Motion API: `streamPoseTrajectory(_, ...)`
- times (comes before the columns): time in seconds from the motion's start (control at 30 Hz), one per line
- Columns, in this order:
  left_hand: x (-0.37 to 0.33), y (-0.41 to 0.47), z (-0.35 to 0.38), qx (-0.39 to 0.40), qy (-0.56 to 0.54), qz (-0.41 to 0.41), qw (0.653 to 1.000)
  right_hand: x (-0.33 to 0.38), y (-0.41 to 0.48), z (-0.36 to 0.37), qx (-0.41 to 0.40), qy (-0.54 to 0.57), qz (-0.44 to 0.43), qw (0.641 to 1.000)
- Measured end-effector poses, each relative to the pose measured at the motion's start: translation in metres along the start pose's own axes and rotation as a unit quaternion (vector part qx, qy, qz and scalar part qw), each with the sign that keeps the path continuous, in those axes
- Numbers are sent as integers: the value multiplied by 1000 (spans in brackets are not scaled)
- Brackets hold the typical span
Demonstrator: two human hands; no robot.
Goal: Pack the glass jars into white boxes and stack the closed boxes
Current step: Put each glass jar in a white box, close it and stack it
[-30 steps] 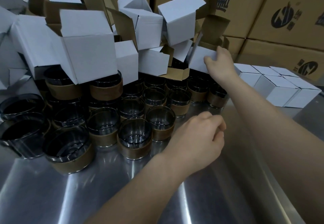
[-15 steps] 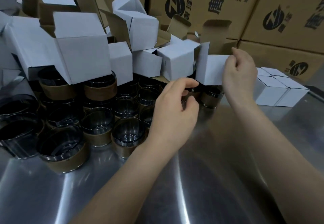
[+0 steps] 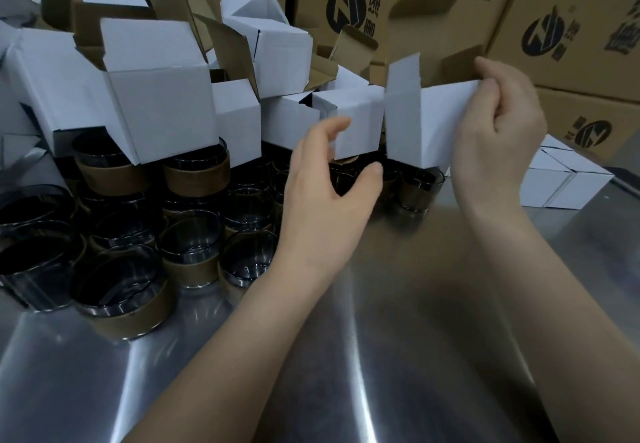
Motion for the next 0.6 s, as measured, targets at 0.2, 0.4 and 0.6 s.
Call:
streamPoseTrajectory(0.2,-14,3,-8,12,8,41,999,25,-23,24,54,112,-16,992)
streamPoseTrajectory(0.4,-17,5,-16,-2,11,61,998,26,-41,50,152,167,-50,973)
streamPoseTrajectory(0.6,-14,4,-30,-60,38,62,996,-9,-45,68,204,266,78,939)
Point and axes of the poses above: each hand's wrist, its own y-axis towards the middle knuckle, its own z-axis out of the palm, x = y × z, the point moved 10 cm from there along y, towards the middle knuckle, and after that the axes turned 8 degrees about x, right-handed, at the moved point
